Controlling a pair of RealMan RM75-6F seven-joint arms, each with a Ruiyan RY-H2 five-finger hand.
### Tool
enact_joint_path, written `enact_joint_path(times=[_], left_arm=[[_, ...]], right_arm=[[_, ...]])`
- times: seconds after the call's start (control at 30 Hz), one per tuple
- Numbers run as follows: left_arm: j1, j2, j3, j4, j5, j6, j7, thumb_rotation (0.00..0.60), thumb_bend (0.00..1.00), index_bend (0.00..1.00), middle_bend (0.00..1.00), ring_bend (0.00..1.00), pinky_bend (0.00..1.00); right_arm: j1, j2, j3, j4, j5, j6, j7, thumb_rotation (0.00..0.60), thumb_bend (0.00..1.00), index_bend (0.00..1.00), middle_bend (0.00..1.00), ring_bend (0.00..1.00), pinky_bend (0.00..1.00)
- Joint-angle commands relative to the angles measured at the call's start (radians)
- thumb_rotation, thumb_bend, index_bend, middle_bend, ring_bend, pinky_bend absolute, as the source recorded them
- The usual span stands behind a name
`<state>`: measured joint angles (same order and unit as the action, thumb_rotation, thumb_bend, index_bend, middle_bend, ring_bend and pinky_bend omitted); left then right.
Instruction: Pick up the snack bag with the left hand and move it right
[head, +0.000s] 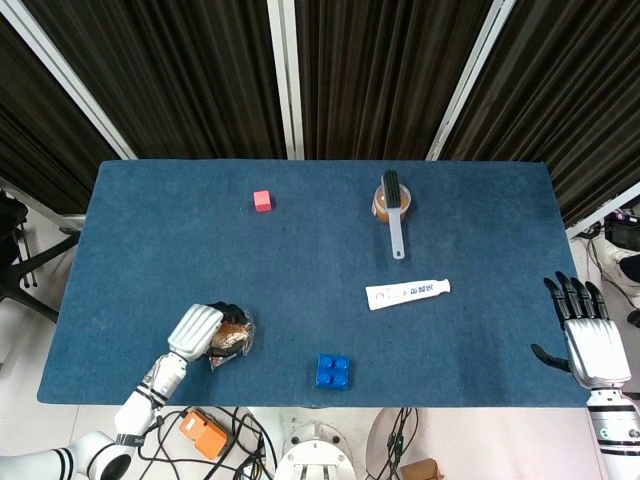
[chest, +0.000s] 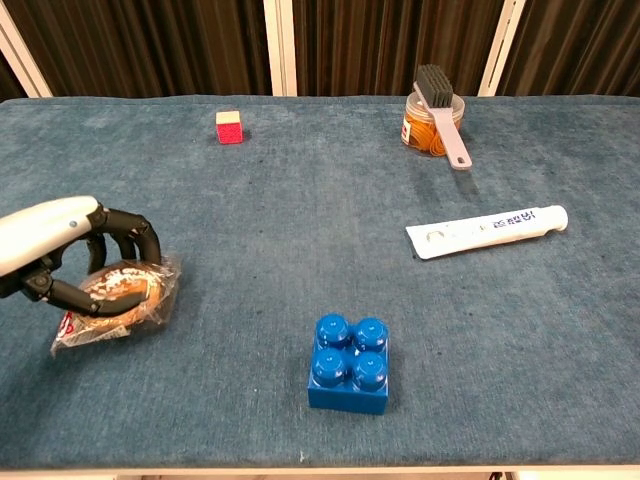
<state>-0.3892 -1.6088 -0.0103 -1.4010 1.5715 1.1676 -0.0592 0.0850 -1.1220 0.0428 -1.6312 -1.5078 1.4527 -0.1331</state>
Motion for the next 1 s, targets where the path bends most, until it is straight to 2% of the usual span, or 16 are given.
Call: enact_joint_path(times=[0.03, 0.17, 0.33, 0.63, 0.87, 1.0], left_arm=[[-0.007, -0.013, -0.024, 0.013, 0.017, 0.043, 0.018, 0.6, 0.44, 0.56, 0.54, 0.51, 0.65], [-0.033, -0.032, -0.074, 0.024, 0.04, 0.099, 0.027, 0.6, 0.47, 0.56, 0.55, 0.51, 0.65], [-0.108, -0.069, -0.128, -0.017, 0.065, 0.087, 0.094, 0.6, 0.47, 0.57, 0.55, 0.51, 0.65], [-0.236, -0.216, -0.148, -0.032, 0.012, -0.072, 0.247, 0.6, 0.44, 0.57, 0.55, 0.5, 0.65], [-0.305, -0.344, -0.175, 0.068, -0.015, -0.106, 0.322, 0.6, 0.4, 0.57, 0.54, 0.49, 0.62], [-0.328, -0.373, -0.172, 0.129, -0.015, -0.111, 0.32, 0.6, 0.32, 0.51, 0.52, 0.46, 0.55]], right_arm=[[0.0, -0.001, 0.0, -0.001, 0.0, 0.0, -0.001, 0.6, 0.3, 0.0, 0.0, 0.0, 0.0], [-0.001, -0.001, 0.001, -0.001, 0.001, 0.002, -0.001, 0.6, 0.3, 0.0, 0.0, 0.0, 0.0], [0.002, -0.001, 0.005, -0.002, 0.011, -0.005, -0.003, 0.6, 0.3, 0.0, 0.0, 0.0, 0.0], [0.007, 0.009, 0.011, -0.003, 0.026, -0.019, 0.016, 0.6, 0.3, 0.0, 0.0, 0.0, 0.0], [0.007, 0.015, 0.007, -0.002, 0.021, -0.02, 0.029, 0.6, 0.3, 0.0, 0.0, 0.0, 0.0], [0.005, 0.018, 0.007, -0.001, 0.017, -0.015, 0.039, 0.6, 0.3, 0.0, 0.0, 0.0, 0.0]])
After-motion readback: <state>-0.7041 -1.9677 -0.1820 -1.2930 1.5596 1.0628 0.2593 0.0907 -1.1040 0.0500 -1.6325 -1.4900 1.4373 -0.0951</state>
